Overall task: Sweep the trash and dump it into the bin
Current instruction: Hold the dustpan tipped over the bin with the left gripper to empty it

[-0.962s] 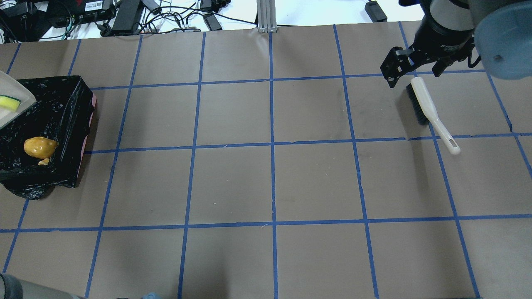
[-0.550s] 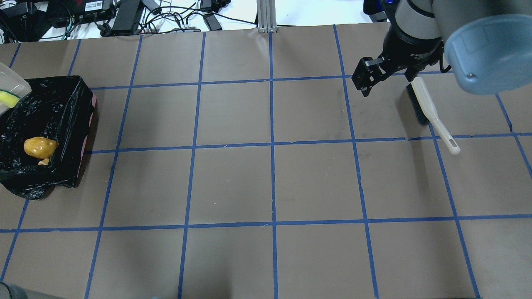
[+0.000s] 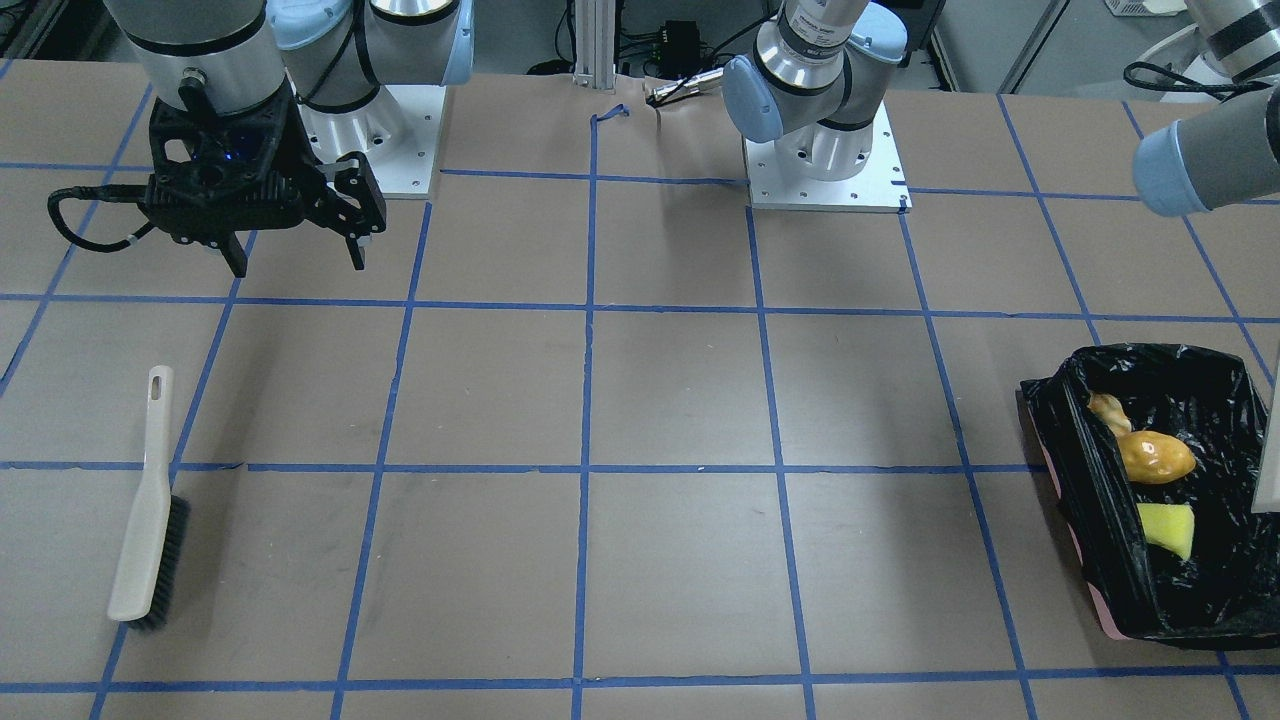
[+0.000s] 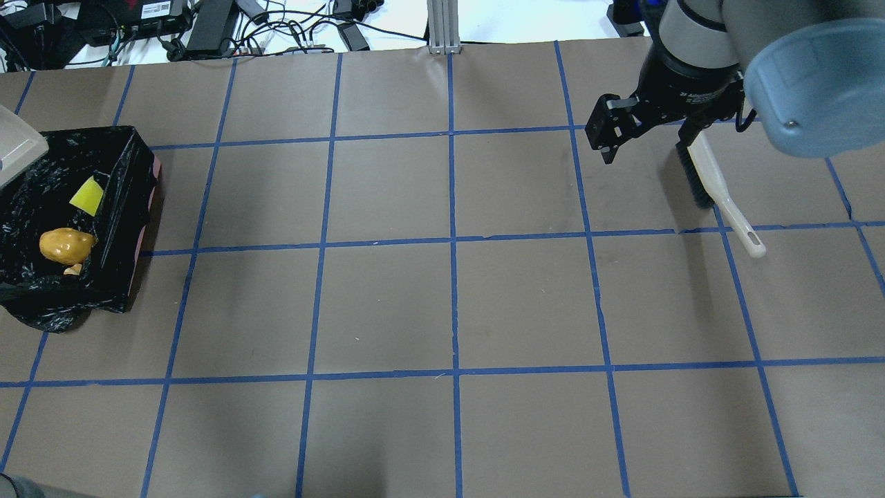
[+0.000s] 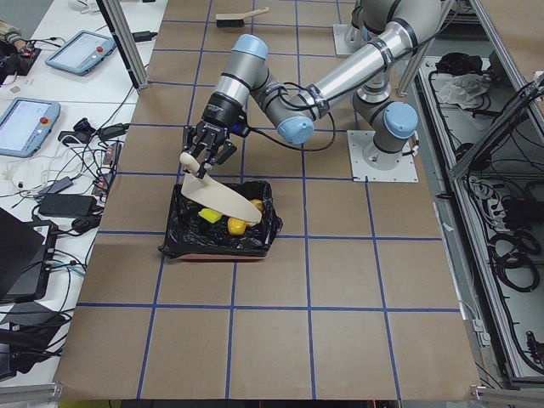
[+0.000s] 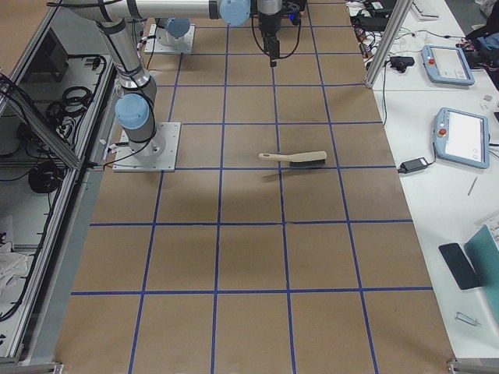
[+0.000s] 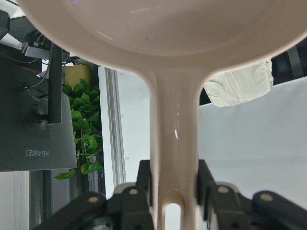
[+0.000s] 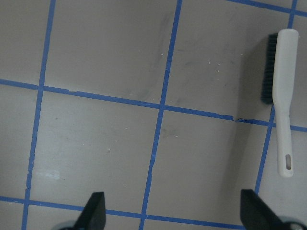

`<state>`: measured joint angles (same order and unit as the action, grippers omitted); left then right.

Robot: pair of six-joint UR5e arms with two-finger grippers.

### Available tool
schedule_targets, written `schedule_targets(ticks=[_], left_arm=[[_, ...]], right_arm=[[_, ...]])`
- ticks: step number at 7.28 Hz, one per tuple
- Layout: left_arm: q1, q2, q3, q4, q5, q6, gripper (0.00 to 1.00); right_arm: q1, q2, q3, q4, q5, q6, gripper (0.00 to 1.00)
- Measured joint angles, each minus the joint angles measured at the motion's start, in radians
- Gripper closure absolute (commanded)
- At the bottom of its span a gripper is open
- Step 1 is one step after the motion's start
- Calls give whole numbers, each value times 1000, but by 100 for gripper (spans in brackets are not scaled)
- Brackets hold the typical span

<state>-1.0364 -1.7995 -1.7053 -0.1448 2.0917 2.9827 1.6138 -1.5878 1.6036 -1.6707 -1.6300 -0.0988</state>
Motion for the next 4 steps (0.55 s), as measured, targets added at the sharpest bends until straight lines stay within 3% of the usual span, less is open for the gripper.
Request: schedule_targets(ticks=[2, 4], left_arm=[[9, 2, 14, -77, -16, 3, 99], [13, 4, 94, -304, -80, -20, 100]], right_arm=[[-3, -8, 0, 1, 4, 20, 0], [-5, -9, 2, 0, 18, 18, 0]])
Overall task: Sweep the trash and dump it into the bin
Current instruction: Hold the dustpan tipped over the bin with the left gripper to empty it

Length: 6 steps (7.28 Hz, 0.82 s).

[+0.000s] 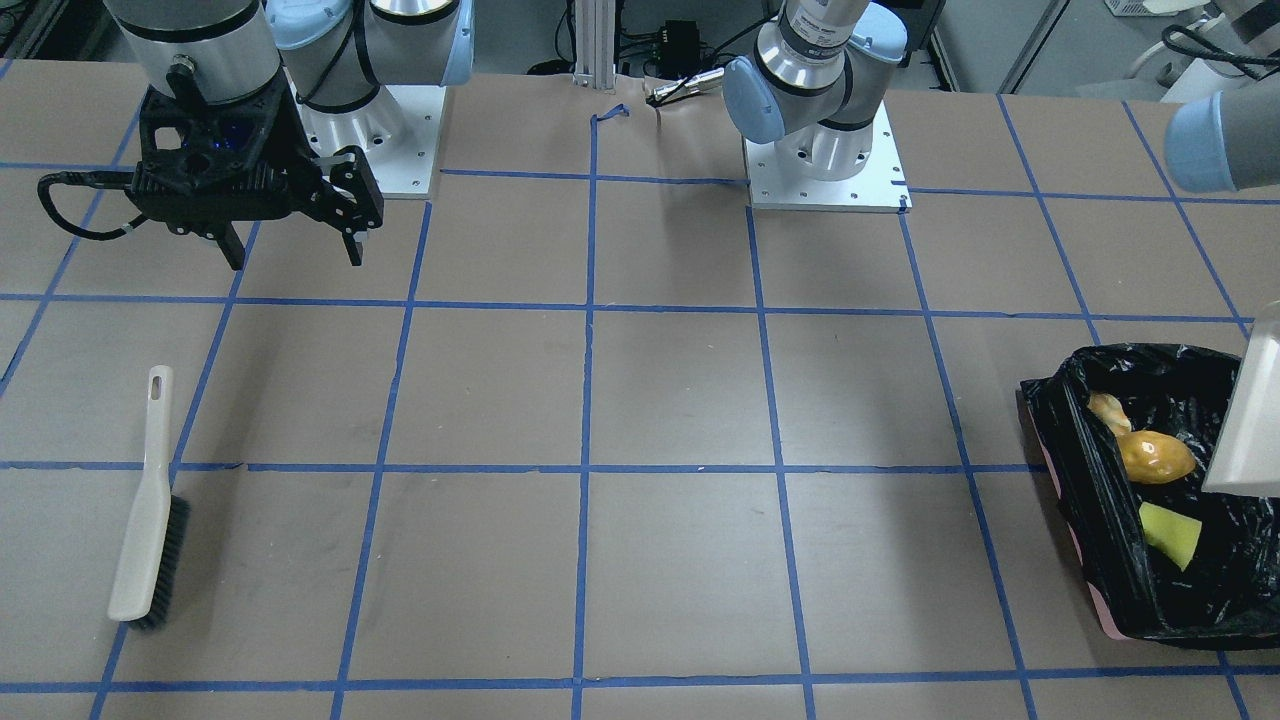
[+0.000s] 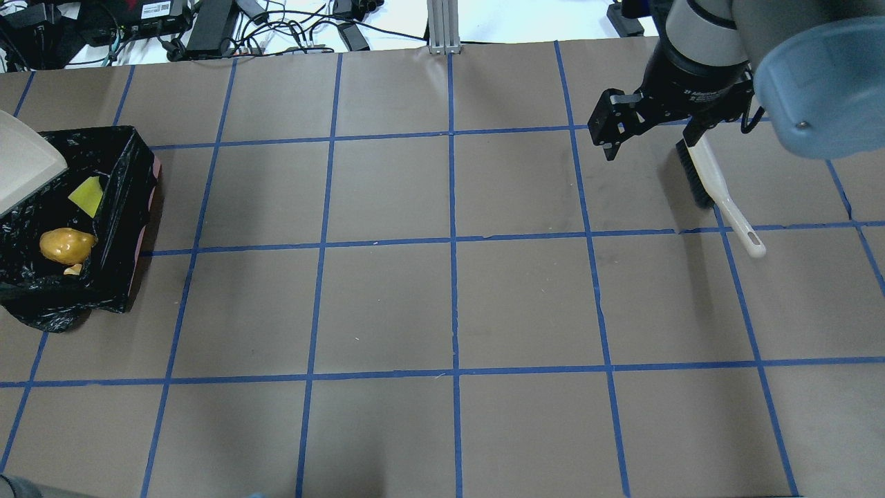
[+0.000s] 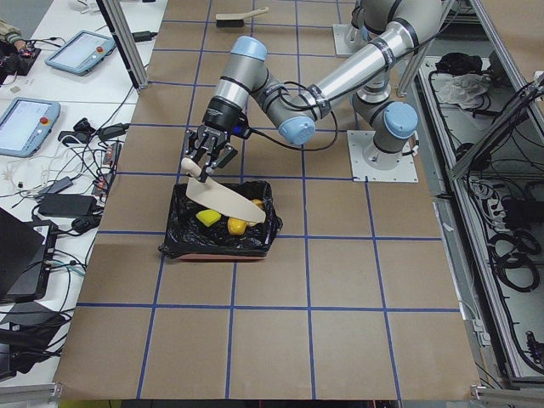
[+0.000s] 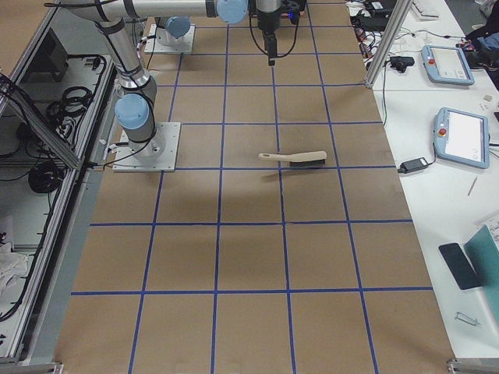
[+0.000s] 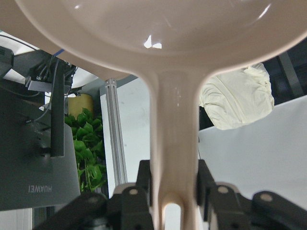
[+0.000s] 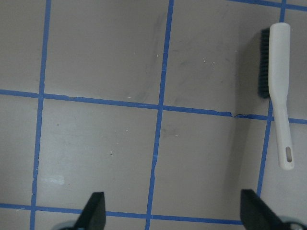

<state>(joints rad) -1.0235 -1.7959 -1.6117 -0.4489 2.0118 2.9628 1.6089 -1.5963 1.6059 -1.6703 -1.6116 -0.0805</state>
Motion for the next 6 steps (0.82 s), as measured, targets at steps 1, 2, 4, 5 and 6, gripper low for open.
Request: schedule_targets(ticks=[1, 2, 4, 5, 6], left_arm=[[4, -1, 56, -143, -49, -41, 100], [13, -2, 111, -285, -115, -93, 100], [16, -7, 164, -483, -259, -224, 100], [3, -13, 169, -553, -304, -321, 100], [-20, -13, 170, -638, -349, -449, 100]], right_arm=[[-2, 0, 2, 0, 27, -4, 0], [-3, 1, 5, 1, 58, -8, 0], [-9, 1, 14, 5, 81, -11, 0], [-12, 1, 18, 6, 83, -10, 0], [-16, 0, 21, 4, 83, -8, 0]])
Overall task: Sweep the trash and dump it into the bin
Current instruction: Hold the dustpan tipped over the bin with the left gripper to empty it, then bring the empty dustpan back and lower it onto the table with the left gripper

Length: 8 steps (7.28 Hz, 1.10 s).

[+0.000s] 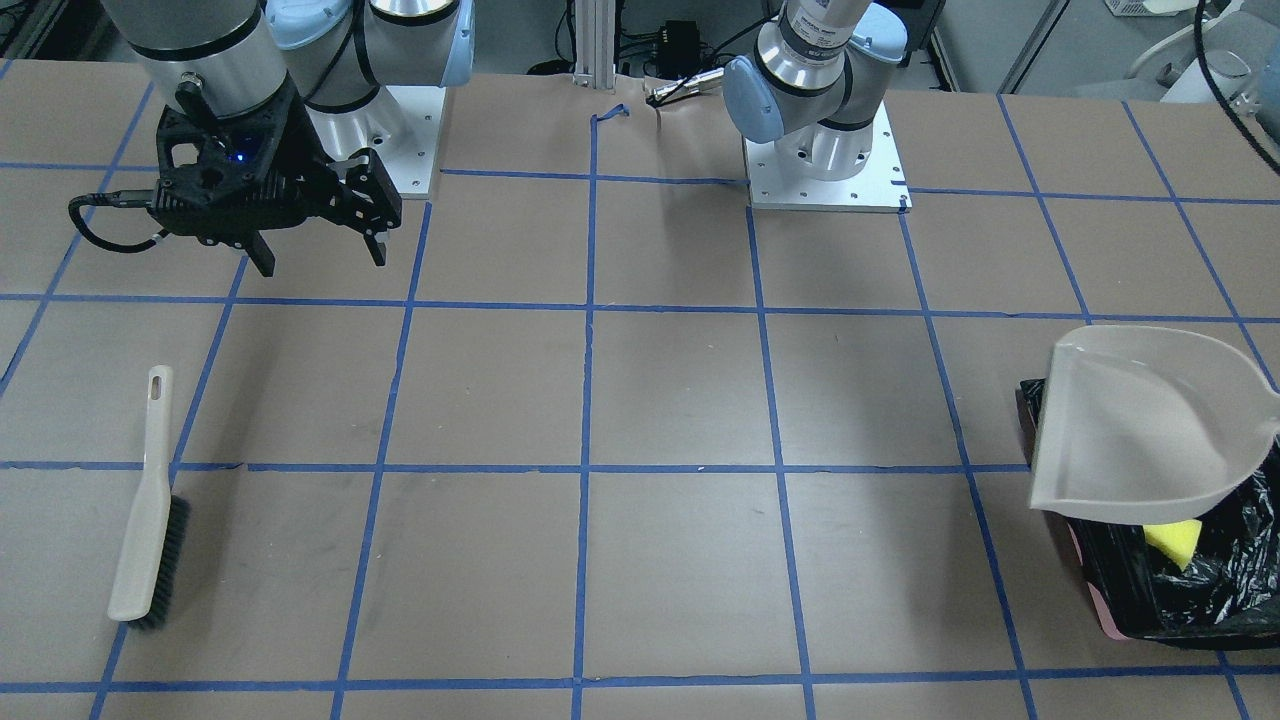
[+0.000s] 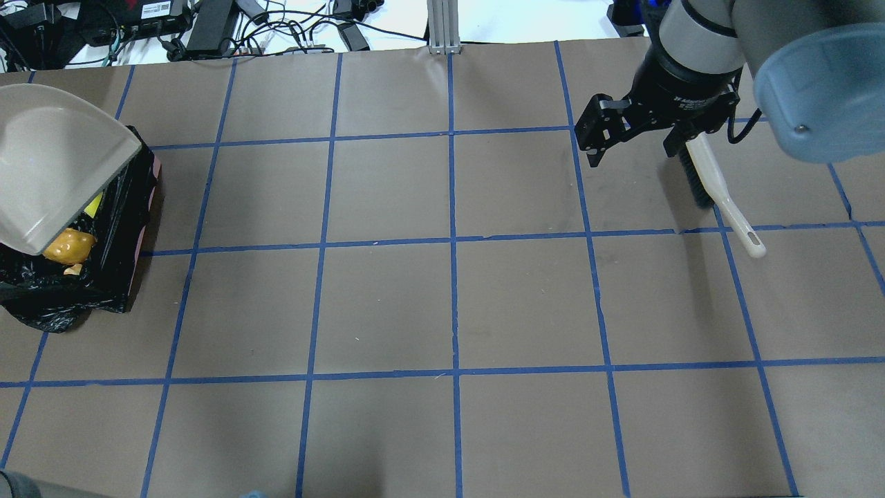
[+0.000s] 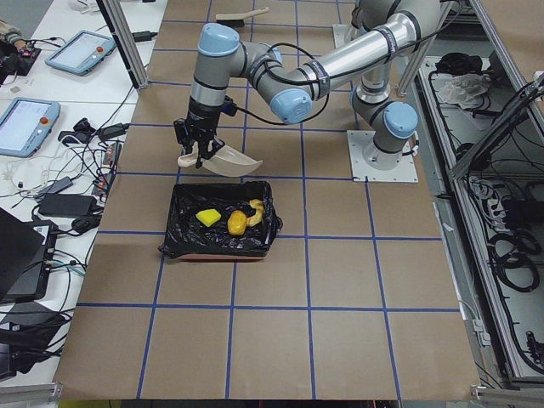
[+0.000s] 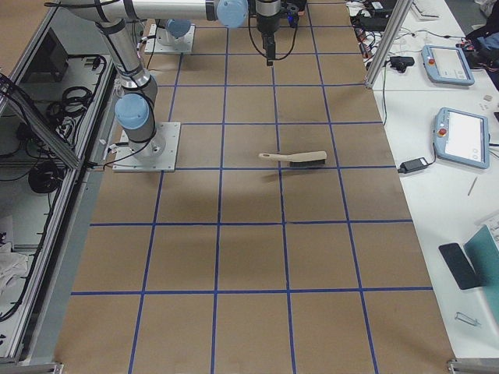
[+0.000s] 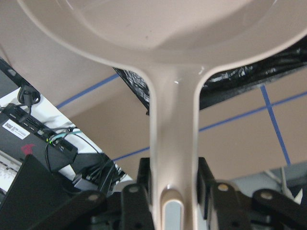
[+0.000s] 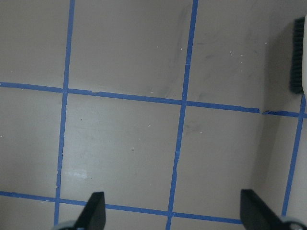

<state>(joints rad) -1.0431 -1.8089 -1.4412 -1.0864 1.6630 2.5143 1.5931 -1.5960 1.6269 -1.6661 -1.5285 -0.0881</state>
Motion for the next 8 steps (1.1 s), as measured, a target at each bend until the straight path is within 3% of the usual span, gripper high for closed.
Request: schedule_targets(ticks=[3, 6, 8], left_arm=[[-122, -36, 1, -136, -48, -375, 100], [-233, -131, 2, -157, -59, -711, 96], [-278, -203, 7, -132, -70, -819, 93]], right_arm=[[-14, -8, 24, 0, -2, 13, 0], [-18, -17, 38, -5, -13, 17, 0], [-18, -18, 39, -6, -16, 24, 0]])
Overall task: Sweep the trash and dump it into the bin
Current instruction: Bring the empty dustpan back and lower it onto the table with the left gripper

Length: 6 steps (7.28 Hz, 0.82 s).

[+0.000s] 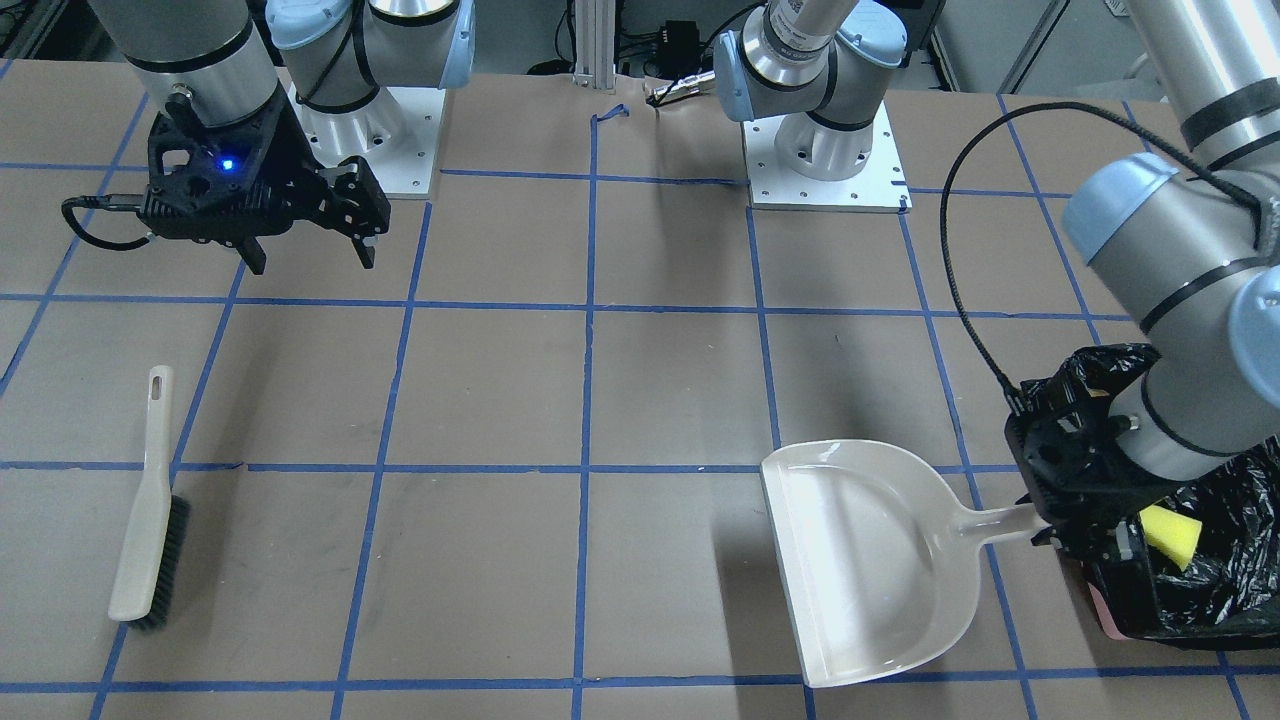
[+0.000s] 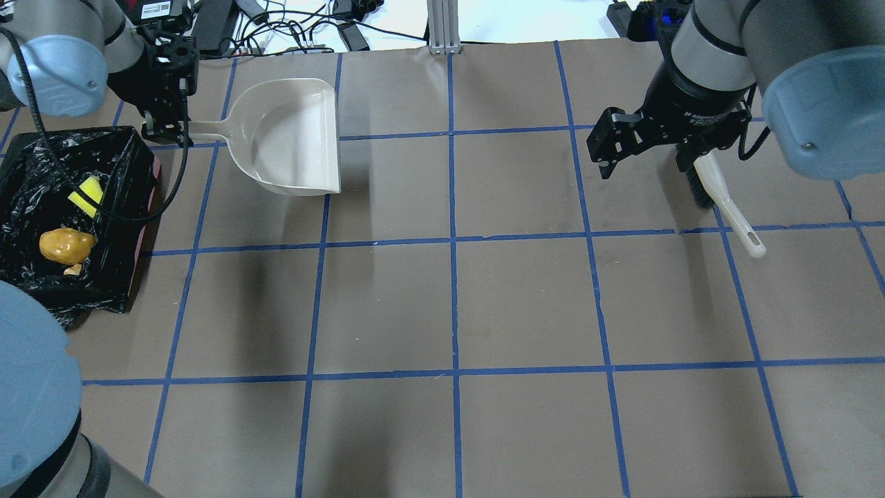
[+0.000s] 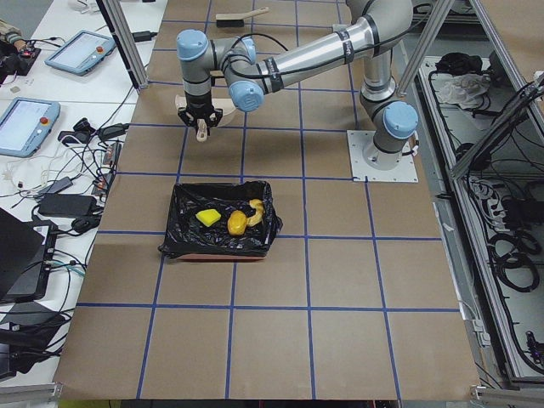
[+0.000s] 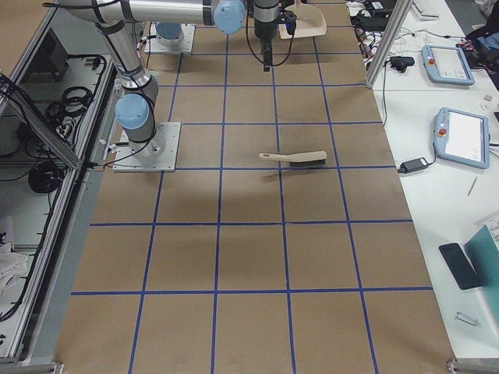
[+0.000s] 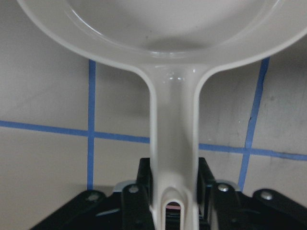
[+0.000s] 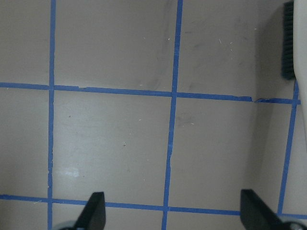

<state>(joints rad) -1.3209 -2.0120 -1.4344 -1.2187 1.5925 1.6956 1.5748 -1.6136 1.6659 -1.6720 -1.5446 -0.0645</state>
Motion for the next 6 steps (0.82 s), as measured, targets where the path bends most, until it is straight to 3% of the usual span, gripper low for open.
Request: schedule_targets(ticks=[6], left_arm=[[-98, -91, -11, 67, 82, -8, 91]], right_arm=[[1, 0, 2, 3, -1, 47, 0]])
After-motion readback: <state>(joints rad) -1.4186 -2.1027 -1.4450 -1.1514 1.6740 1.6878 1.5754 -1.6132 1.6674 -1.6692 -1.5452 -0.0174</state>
